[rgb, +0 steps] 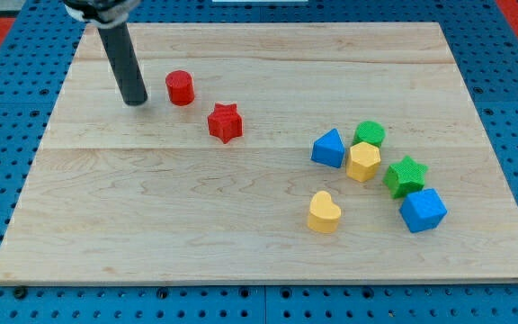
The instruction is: Move the red blocks towards the center of the board
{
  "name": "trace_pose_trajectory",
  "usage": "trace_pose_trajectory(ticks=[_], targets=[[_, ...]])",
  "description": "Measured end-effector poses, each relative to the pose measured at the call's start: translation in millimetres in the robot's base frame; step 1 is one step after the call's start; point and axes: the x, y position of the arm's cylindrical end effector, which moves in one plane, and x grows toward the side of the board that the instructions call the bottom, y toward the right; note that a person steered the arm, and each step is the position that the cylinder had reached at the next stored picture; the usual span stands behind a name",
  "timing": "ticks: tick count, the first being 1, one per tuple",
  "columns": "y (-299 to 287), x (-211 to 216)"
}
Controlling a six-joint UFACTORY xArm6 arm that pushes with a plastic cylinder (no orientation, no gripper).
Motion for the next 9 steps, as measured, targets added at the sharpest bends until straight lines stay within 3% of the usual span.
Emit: trace_pose_trajectory(ticks=[1,3,4,5,7,9], targets=[[59.7,-16.9],[76.0,15.3],[42.4,81.3],[70.3,127.9],[128.6,83.4],[160.2,77.5]])
